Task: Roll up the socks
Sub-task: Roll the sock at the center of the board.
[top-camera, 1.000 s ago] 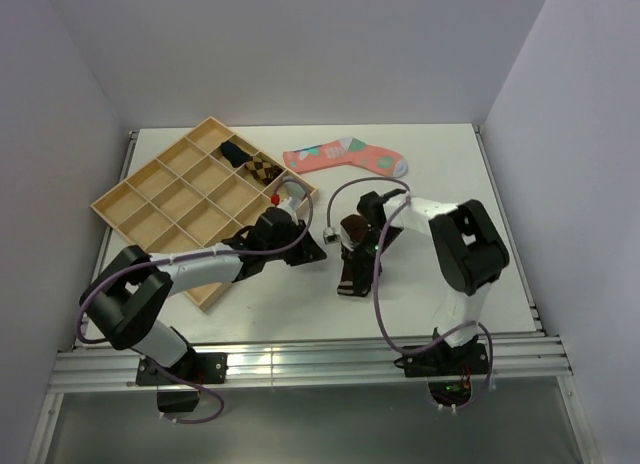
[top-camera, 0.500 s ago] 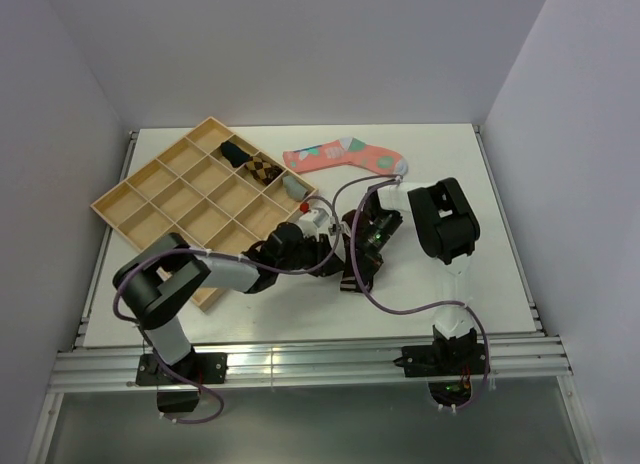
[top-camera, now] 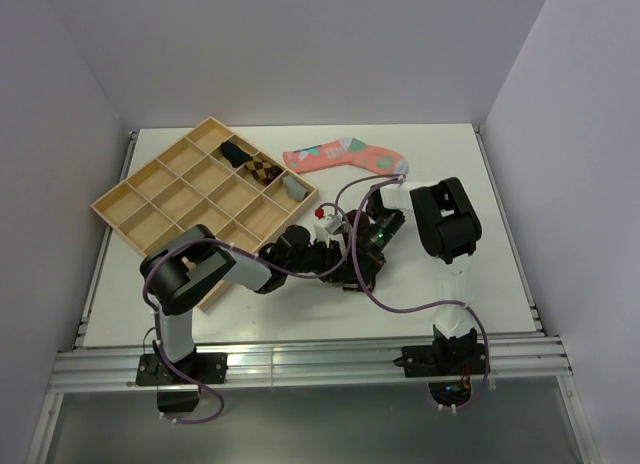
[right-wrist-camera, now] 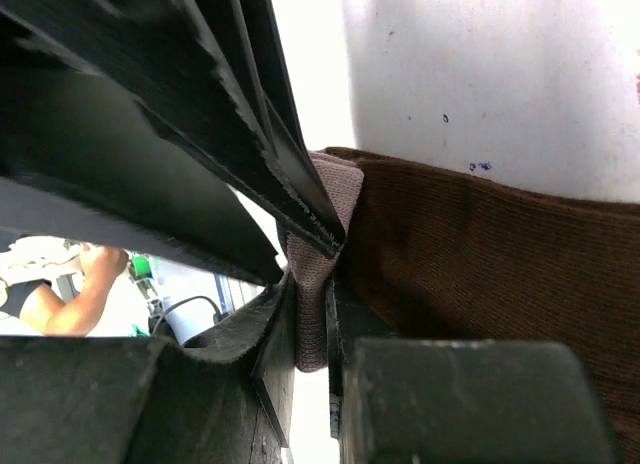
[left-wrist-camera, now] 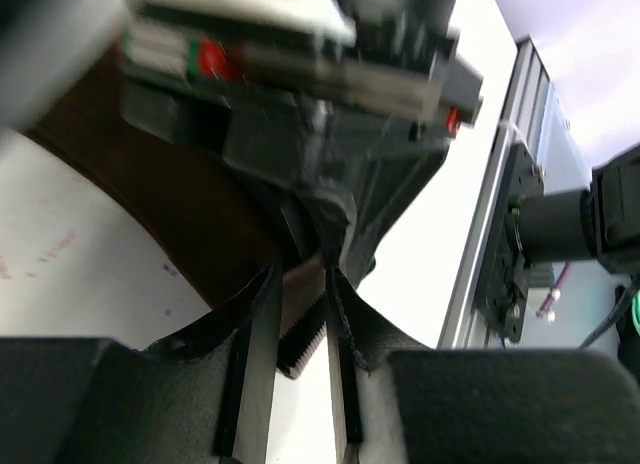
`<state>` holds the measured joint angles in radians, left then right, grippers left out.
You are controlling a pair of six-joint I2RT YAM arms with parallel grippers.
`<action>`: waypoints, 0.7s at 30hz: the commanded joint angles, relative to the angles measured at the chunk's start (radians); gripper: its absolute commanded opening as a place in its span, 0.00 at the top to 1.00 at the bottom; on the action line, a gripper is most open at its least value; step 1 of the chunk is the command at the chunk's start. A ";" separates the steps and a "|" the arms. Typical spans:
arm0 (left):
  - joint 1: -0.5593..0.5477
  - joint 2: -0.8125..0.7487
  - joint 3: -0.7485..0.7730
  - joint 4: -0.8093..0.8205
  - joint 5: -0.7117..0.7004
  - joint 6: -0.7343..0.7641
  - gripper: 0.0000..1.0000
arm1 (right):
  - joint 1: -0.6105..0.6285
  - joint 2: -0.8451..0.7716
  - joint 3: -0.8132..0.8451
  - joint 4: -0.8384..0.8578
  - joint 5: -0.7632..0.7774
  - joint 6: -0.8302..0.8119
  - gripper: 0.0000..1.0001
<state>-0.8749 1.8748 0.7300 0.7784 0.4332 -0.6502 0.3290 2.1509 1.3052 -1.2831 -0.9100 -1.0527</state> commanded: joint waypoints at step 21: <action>-0.032 0.063 0.008 0.009 0.107 0.043 0.72 | -0.021 0.004 0.025 0.002 -0.006 0.037 0.99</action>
<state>-0.8940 1.9194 0.7250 0.8001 0.4995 -0.6395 0.3202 2.1590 1.3087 -1.2900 -0.9066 -1.0332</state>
